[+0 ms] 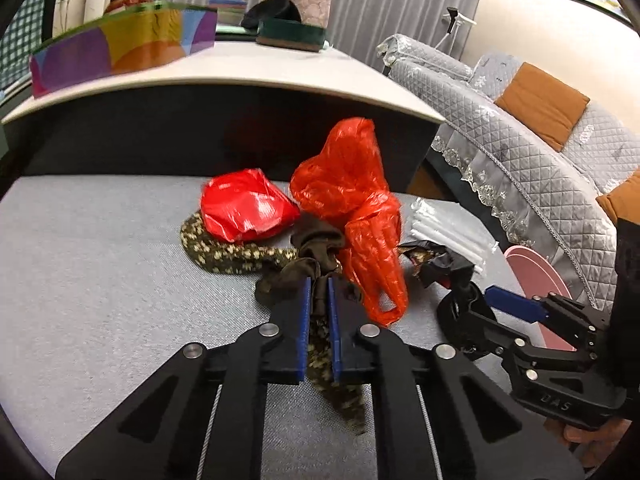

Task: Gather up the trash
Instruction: 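Close right tool on black elastic band while left tool grasps floral cloth, then carry black band in right tool and floral cloth in left tool over bin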

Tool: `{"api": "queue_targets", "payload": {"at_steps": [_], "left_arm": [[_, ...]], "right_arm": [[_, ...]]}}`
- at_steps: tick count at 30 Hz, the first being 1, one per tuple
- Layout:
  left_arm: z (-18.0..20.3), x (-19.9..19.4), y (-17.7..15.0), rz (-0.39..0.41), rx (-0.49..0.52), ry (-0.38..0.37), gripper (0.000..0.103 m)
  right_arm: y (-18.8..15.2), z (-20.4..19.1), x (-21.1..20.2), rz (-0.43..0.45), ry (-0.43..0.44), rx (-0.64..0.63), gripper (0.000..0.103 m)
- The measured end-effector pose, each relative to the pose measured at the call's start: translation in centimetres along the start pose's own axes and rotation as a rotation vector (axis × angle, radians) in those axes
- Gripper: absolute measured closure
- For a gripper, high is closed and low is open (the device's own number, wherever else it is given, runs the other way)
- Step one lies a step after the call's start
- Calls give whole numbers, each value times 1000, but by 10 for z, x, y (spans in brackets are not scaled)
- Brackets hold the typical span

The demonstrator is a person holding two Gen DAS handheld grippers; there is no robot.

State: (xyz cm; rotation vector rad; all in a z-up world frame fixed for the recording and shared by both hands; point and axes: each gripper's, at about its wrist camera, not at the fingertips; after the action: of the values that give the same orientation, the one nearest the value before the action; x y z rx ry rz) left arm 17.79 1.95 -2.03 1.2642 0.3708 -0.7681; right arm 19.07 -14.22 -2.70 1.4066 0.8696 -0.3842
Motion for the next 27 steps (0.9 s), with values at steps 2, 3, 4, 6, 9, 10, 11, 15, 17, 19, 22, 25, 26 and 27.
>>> {"api": "queue_targets", "payload": {"at_steps": [2, 3, 4, 6, 9, 10, 11, 15, 17, 19, 22, 25, 26, 27], "left_arm": [[2, -5, 1, 9, 6, 2, 98], [2, -9, 1, 13, 8, 4, 98], [2, -12, 1, 16, 9, 5, 98], [3, -16, 0, 21, 10, 6, 98], [6, -26, -1, 31, 22, 8, 98], [7, -31, -1, 35, 30, 9, 98], [8, -35, -1, 40, 37, 11, 98], [9, -53, -1, 66, 46, 17, 98], [9, -60, -2, 75, 50, 19, 98], [11, -67, -3, 84, 56, 21, 98], [16, -78, -5, 96, 74, 24, 98], [21, -92, -6, 116, 86, 26, 98], [21, -94, -5, 120, 87, 24, 98], [22, -98, -5, 127, 89, 24, 98]], "right_arm": [[0, -3, -3, 3, 8, -20, 77], [-1, -5, -4, 4, 8, -31, 85], [-1, -6, -4, 4, 12, -40, 94], [-2, -7, -6, 5, 12, -53, 100], [-3, -8, -12, 20, -2, -58, 102], [-3, -8, -16, 34, -5, -58, 102], [-2, -8, -21, 50, -9, -60, 102], [0, -4, -38, 101, -32, -41, 102], [-1, 1, -48, 124, -41, -18, 102], [0, 4, -56, 146, -47, -1, 102], [0, 9, -69, 176, -47, 17, 102], [-2, 13, -81, 202, -42, 32, 102], [-3, 14, -84, 207, -41, 35, 102], [-4, 15, -87, 212, -41, 39, 102]]}}
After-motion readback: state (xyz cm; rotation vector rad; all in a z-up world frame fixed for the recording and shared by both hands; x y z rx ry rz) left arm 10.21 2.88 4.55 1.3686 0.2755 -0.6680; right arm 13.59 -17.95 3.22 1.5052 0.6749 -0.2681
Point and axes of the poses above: each gripper's, at about its wrist camera, not at the fingertips, and x roughly the way its jaws point, z to its right, y to its top, and after that the axes turned 8 degrees about -y, right-handed
